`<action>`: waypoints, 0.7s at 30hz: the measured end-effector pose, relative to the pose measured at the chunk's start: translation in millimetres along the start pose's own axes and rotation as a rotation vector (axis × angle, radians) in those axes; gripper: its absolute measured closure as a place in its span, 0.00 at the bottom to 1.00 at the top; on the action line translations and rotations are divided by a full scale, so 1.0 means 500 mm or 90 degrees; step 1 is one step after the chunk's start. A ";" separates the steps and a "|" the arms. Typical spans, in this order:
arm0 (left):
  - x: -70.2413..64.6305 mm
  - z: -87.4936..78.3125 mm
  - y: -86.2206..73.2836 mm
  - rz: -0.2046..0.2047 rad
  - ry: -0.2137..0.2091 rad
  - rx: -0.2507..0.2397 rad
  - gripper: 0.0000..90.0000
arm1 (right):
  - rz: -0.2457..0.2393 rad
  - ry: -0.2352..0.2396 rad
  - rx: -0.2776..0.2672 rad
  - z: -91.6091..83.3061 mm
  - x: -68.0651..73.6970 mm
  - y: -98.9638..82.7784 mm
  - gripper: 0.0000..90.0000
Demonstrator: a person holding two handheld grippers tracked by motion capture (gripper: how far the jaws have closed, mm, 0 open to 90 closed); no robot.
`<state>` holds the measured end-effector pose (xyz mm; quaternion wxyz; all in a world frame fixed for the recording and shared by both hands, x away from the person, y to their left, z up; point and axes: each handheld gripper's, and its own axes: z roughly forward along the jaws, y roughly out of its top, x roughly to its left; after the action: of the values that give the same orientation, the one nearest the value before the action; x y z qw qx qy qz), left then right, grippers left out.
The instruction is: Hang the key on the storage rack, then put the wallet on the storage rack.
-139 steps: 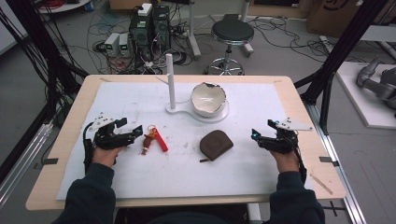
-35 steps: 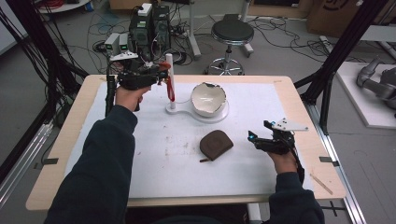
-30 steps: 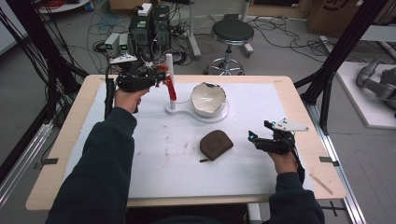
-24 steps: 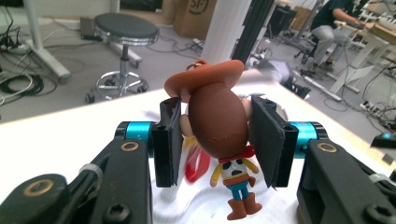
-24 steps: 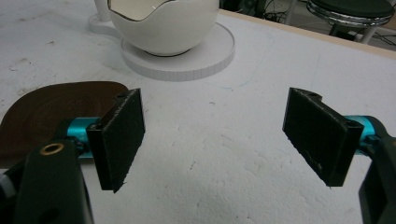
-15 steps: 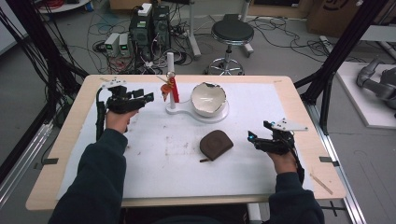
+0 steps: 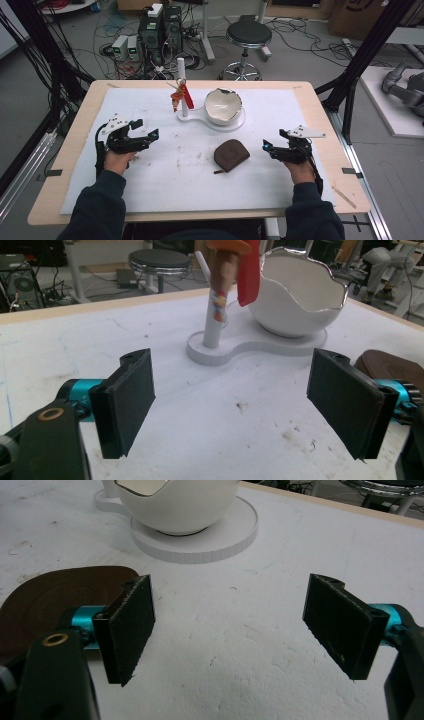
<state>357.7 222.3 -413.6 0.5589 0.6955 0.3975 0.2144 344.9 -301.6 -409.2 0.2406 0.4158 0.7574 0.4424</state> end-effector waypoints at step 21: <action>-0.001 -0.003 -0.012 -0.017 -0.015 0.013 0.23 | -0.012 0.038 0.023 0.018 0.021 0.003 0.23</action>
<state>354.1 223.2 -418.9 0.5594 0.6982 0.4020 0.1947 346.3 -288.2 -412.3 0.2143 0.3996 0.7759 0.4386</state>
